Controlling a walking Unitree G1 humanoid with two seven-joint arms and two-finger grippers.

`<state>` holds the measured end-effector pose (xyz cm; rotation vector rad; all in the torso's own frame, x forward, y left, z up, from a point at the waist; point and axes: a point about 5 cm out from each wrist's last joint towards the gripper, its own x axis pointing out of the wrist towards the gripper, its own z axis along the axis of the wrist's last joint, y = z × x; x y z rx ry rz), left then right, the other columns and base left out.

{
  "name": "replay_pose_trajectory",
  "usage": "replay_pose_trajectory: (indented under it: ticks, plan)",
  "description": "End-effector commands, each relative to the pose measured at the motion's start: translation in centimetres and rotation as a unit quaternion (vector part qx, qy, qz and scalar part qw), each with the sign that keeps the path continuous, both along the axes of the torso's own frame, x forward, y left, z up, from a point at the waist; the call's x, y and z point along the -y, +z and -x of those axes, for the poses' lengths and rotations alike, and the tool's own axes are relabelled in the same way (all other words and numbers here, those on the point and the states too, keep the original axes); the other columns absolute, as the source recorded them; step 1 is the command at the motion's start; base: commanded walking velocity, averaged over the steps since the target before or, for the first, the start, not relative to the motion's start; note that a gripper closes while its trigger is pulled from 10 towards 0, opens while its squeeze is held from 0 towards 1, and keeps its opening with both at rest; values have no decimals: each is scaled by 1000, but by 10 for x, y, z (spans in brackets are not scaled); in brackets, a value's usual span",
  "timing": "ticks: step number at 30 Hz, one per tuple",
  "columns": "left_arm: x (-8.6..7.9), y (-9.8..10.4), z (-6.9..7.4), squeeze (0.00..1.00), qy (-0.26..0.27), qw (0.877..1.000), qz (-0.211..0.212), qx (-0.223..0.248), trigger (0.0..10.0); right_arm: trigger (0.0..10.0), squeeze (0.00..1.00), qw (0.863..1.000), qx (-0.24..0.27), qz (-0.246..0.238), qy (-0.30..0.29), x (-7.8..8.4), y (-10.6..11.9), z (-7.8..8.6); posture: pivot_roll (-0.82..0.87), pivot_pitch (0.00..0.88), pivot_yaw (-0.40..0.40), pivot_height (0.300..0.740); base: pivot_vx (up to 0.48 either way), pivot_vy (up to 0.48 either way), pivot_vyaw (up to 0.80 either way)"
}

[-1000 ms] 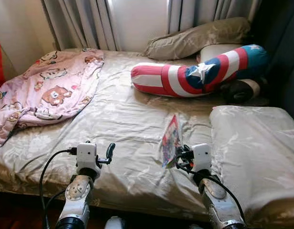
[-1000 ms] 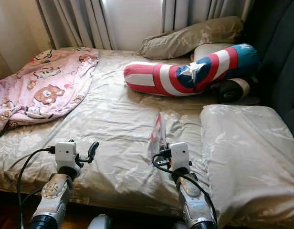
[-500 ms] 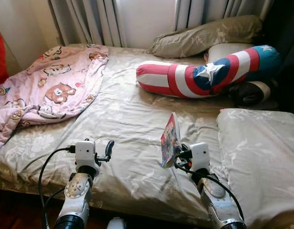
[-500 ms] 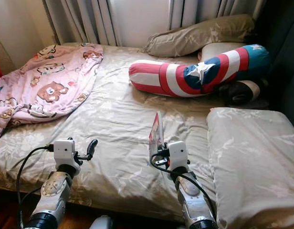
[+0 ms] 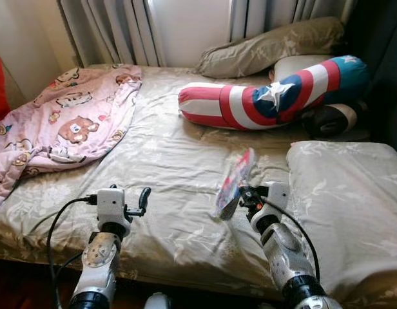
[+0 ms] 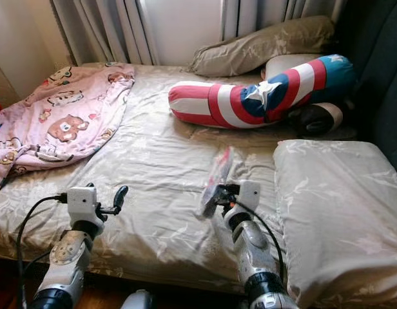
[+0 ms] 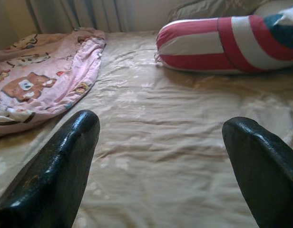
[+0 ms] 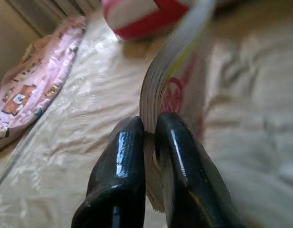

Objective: Clean up the room

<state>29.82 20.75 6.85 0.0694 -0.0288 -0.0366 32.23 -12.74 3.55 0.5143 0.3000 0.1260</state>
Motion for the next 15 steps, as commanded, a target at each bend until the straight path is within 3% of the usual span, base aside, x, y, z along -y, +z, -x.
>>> replay_pose_trajectory:
  ticks: [1, 5, 11, 15]
  plan:
    - [-4, 1, 1, 0, -1, 1000, -7, -3, 10000, 10000, 0, 1000, -7, -21, 9, -6, -1, 0, 153, 63, 60, 646, 0, 0, 0]
    - [-10, 5, 7, 0, 1, 1000, -14, 0, 10000, 10000, 0, 999, -27, -39, 25, -10, -6, 0, 197, 89, 69, 646, 0, 0, 0]
    - [-18, 9, 16, 0, 5, 1000, -23, 1, 10000, 10000, 0, 995, 29, -74, 63, -21, 14, -13, 217, 116, 78, 646, 0, 0, 0]
    - [-19, 8, 19, 0, 3, 1000, -25, -9, 10000, 10000, 0, 992, 40, -97, 66, -25, 20, -17, 228, 129, 81, 646, 0, 0, 0]
